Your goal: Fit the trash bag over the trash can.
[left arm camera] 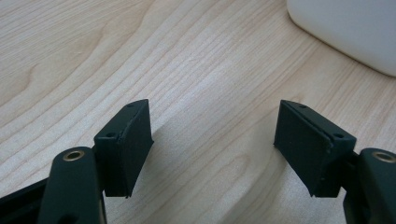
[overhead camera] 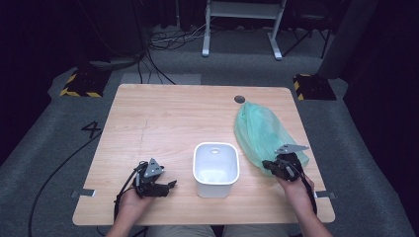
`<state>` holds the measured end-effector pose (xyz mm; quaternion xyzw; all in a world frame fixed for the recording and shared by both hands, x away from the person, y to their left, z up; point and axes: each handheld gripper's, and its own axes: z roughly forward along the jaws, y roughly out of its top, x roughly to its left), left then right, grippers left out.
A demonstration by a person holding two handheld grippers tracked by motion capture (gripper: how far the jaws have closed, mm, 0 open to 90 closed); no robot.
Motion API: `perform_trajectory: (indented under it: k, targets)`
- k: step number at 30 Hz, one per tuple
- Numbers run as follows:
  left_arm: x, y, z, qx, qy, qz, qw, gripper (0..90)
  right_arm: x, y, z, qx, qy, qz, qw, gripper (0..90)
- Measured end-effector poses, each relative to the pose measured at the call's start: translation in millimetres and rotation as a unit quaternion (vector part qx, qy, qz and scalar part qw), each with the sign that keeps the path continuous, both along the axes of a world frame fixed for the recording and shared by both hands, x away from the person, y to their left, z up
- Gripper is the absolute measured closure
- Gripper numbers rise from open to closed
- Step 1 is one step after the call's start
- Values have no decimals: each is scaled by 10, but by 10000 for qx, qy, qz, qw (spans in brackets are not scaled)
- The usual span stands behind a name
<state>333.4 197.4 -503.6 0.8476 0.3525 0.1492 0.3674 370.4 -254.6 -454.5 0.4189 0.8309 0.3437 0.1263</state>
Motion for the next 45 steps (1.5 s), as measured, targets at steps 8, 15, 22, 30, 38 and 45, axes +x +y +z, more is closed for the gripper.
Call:
perform_trajectory:
  k: [8,15,22,30,38,45]
  targets:
    - [4,-3,1,1,4,13,10000,272,-463,-171,-45,149,42,101,9998,891]
    - [1,-5,0,2,-2,30,10000,272,-664,-221,-58,262,17,172,9995,685]
    - [0,-4,0,3,-3,31,10000,272,-547,-112,88,327,-409,198,9984,402]
    - [-14,-2,0,3,1,96,10000,272,-209,241,-7,128,-146,279,9994,336]
    - [-42,14,-3,-14,-3,137,9999,272,87,351,-234,-390,-86,-36,9992,294]
    - [-45,16,-2,-10,-5,141,9999,272,220,375,-320,-521,63,-40,9986,396]
